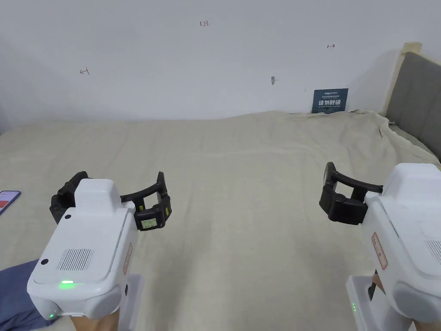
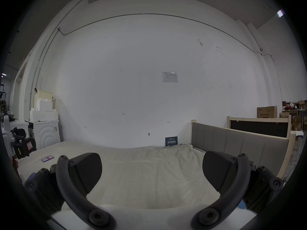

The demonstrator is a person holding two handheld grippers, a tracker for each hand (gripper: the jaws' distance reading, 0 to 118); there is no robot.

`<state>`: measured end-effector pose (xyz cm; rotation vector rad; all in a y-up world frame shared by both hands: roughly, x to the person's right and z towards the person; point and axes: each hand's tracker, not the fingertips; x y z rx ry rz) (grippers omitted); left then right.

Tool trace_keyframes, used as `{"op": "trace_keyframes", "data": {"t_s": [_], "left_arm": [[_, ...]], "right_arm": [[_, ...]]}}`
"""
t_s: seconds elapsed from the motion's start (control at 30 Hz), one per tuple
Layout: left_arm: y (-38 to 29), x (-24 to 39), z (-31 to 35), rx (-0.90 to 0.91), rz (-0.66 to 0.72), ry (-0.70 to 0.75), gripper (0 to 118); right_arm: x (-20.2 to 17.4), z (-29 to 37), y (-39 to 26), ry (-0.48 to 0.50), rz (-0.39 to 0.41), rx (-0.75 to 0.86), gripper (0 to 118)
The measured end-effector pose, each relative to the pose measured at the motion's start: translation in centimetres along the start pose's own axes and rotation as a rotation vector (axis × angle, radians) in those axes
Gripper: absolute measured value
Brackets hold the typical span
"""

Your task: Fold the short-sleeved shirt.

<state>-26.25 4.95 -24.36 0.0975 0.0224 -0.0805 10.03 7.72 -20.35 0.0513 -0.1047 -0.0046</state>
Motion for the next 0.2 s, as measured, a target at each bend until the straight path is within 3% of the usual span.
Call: {"op": "trace_keyframes", "data": {"t_s": [0.2], "left_arm": [[0.04, -0.12, -0.02, 0.006, 0.006, 0.008, 118]], "right_arm": [[-0.06, 0.12, 0.3, 0.006, 0.001, 0.006, 118]]}}
